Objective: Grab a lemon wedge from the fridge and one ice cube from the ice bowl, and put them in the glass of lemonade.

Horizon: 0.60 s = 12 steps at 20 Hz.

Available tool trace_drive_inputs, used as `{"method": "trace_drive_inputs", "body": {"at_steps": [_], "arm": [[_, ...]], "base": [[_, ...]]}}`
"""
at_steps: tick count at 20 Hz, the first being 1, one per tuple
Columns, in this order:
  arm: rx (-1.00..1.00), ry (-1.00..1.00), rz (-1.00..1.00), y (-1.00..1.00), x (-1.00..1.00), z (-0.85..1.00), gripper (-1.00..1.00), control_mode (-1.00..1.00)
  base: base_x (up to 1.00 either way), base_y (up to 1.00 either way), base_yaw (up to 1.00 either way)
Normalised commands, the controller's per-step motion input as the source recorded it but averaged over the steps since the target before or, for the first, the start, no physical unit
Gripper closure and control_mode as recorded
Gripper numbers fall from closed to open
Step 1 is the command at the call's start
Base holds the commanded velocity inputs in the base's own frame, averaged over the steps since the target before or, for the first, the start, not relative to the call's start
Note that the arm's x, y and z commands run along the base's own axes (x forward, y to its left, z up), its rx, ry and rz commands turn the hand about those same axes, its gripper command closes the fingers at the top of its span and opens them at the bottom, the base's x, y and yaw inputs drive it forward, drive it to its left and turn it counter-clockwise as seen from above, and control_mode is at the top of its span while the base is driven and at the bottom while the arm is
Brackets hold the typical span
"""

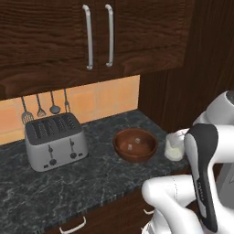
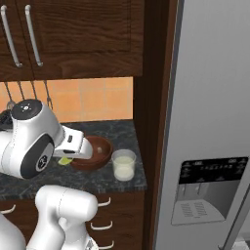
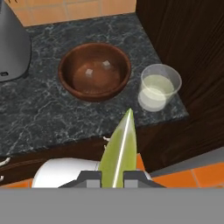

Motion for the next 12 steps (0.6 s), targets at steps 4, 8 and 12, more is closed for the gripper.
{"method": "trace_drive_inputs", "body": {"at_steps": [4, 8, 12], "arm": [[-0.06, 0.04, -0.14, 0.35, 0.36, 0.0, 1.0, -1.0], [-0.11, -0.01, -0.19, 0.18, 0.68, -0.16, 1.0, -1.0], [-0.01, 0.01, -0.22, -0.51, 0.94, -0.29, 1.0, -1.0]], "base": [[0.0, 0.0, 0.0], [0.0, 0.0, 0.0], [0.0, 0.0, 0.0]]}}
